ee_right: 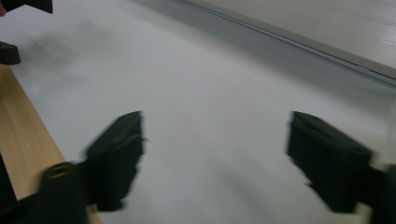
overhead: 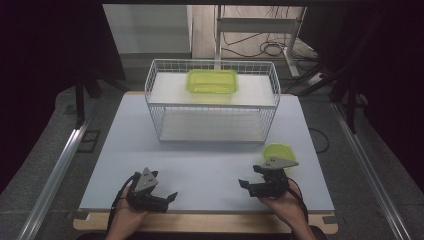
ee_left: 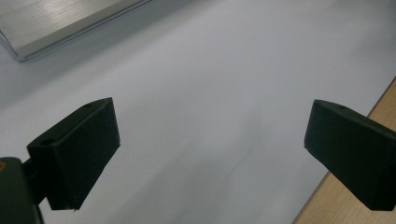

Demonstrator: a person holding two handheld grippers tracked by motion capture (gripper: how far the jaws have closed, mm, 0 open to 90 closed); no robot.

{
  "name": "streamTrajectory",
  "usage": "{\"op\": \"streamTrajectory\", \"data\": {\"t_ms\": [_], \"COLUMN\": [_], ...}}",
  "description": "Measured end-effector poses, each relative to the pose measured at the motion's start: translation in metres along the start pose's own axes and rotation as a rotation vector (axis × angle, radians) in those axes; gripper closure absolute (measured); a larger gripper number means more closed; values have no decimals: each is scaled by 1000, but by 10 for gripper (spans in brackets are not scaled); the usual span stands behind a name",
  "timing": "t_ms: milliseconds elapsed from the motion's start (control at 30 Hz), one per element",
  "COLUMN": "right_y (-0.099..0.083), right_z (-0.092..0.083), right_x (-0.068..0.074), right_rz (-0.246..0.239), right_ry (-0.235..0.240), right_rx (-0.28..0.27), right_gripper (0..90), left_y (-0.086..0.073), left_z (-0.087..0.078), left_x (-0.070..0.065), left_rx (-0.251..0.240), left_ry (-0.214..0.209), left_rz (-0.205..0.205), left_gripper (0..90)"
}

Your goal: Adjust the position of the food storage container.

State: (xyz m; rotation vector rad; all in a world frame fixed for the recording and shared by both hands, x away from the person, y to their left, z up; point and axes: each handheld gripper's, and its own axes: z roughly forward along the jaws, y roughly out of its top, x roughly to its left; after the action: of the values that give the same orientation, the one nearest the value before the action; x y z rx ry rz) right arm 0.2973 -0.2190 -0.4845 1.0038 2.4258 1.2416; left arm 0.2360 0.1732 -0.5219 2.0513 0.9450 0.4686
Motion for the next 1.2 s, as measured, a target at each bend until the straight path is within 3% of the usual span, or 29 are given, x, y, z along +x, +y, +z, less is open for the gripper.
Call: {"op": "streamTrajectory", "data": {"t_ms": [200,233,267,400,600,733,967,1200], "right_y": [4,5,5,5,9,11,5,-3], "right_z": [-17,-23,-23,-33,-42,-44,-53,-53], "right_x": [-20,-29,-29,-46,-71,-93,-118,-127], "right_rz": [19,23,23,23,48,73,119,132], "right_ry": [-87,-118,-118,-155,-200,-265,-346,-382], "right_rx": [-14,-20,-20,-20,-43,-37,-45,-34], "right_gripper": [615,699,699,875,892,892,891,891], "left_y": [-2,-2,-2,-2,-2,-2,-2,-3], "left_z": [2,2,3,3,3,3,3,4], "left_x": [1,1,0,0,1,2,3,1], "left_rx": [10,12,13,15,12,10,9,15], "left_ry": [-2,-1,1,3,10,13,17,22], "left_rz": [6,9,11,14,9,5,6,19], "left_gripper": [33,32,32,32,32,32,32,32]}}
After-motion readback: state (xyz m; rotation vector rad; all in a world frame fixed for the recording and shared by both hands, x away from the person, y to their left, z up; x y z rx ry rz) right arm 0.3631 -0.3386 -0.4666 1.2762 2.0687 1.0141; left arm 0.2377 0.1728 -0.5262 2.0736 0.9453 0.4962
